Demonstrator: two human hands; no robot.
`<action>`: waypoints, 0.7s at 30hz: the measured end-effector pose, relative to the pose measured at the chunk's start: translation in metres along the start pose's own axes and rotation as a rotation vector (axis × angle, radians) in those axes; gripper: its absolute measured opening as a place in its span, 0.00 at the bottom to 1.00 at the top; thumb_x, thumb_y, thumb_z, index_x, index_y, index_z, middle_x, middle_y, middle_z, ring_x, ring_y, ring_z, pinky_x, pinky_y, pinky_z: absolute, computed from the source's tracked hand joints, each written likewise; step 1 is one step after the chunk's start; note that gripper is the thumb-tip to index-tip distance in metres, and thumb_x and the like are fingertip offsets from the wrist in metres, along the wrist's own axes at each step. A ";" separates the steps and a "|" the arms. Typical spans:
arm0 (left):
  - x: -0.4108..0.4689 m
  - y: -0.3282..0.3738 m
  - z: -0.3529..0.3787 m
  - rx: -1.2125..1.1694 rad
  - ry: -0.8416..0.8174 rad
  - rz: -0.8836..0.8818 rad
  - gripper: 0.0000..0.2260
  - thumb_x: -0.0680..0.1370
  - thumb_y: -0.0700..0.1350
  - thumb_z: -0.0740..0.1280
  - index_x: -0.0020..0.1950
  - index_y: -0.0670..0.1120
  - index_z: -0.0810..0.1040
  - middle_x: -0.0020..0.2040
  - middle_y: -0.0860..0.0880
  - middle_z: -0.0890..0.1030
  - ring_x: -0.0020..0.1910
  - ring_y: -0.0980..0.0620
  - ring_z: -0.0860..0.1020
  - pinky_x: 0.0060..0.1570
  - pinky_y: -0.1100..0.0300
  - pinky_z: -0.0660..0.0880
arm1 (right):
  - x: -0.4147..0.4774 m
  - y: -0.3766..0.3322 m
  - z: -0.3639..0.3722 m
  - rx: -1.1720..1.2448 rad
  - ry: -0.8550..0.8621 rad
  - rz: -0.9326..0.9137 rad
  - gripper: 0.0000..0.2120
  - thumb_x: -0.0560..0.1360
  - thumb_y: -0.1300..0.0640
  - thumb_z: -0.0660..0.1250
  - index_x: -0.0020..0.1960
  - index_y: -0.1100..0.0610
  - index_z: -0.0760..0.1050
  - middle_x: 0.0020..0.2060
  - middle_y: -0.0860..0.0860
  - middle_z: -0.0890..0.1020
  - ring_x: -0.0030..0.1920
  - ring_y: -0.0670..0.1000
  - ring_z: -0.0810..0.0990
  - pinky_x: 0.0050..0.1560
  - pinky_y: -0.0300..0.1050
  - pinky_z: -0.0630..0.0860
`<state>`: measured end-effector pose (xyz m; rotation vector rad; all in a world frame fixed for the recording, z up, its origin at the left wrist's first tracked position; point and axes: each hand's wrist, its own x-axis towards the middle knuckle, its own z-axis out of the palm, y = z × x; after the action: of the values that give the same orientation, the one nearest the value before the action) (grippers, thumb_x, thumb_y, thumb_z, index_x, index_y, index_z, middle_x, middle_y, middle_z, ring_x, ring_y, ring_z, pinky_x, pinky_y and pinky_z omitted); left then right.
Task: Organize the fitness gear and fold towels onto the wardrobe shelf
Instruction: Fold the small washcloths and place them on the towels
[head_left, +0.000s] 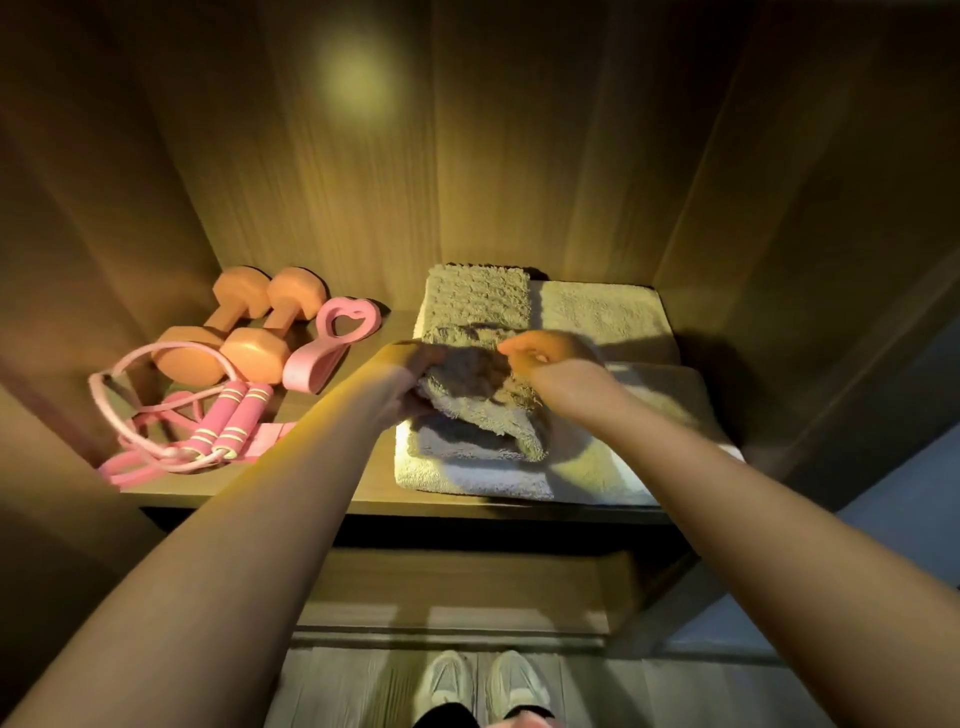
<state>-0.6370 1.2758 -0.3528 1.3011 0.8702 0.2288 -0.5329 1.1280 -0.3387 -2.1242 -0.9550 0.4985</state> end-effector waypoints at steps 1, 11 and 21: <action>0.004 -0.001 -0.003 0.125 0.024 0.019 0.04 0.79 0.37 0.65 0.48 0.38 0.78 0.46 0.41 0.79 0.43 0.41 0.78 0.35 0.49 0.79 | -0.002 0.008 0.005 -0.073 -0.046 -0.026 0.14 0.81 0.52 0.60 0.64 0.47 0.75 0.63 0.45 0.77 0.39 0.35 0.77 0.45 0.35 0.71; 0.027 0.013 -0.017 0.757 0.076 -0.050 0.12 0.81 0.47 0.63 0.44 0.39 0.73 0.35 0.43 0.78 0.29 0.50 0.77 0.25 0.63 0.77 | -0.003 0.037 0.025 -0.386 -0.068 -0.204 0.20 0.80 0.53 0.59 0.72 0.49 0.69 0.76 0.46 0.61 0.76 0.49 0.57 0.74 0.46 0.58; 0.033 0.024 -0.013 0.570 -0.029 -0.270 0.10 0.78 0.45 0.68 0.47 0.39 0.74 0.41 0.44 0.78 0.38 0.50 0.75 0.36 0.61 0.74 | -0.008 0.045 0.032 -0.322 -0.022 -0.252 0.20 0.79 0.56 0.61 0.71 0.52 0.71 0.75 0.49 0.64 0.75 0.51 0.60 0.73 0.47 0.60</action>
<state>-0.6156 1.3126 -0.3454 1.6818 1.1208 -0.2725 -0.5358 1.1173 -0.3930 -2.2362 -1.3694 0.2540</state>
